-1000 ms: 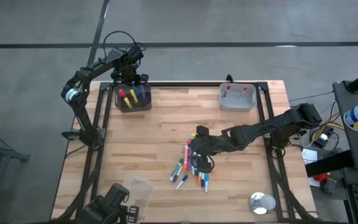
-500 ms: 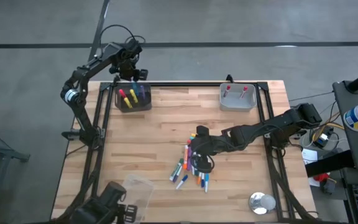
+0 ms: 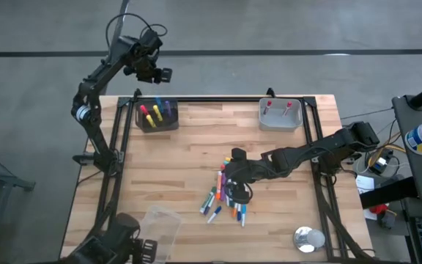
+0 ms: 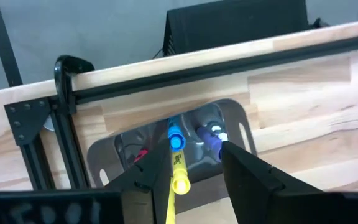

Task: Pick & Place Markers
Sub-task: Put the red highlighter pen into the black bin

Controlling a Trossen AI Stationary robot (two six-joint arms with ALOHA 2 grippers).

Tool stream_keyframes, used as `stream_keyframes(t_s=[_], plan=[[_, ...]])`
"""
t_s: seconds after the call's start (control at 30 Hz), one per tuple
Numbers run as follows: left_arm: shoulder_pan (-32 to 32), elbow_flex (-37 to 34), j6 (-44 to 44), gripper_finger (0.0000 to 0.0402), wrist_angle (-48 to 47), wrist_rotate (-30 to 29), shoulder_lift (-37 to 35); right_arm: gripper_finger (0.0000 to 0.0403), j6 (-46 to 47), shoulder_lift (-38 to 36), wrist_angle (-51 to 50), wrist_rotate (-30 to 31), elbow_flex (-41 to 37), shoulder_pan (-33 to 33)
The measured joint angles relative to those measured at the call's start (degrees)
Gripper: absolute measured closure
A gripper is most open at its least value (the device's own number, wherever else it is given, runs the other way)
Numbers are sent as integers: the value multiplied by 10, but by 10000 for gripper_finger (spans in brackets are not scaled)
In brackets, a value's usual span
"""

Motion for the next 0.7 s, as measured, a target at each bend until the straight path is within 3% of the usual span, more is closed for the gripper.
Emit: stream_keyframes(t_s=[0.43, 0.7], plan=[[-6, 10, 21, 268, -106, 25, 0, 161, 5, 0, 0, -1, 0, 0], [-56, 9, 52, 268, -96, 81, -34, 162, 5, 0, 0, -1, 0, 0]])
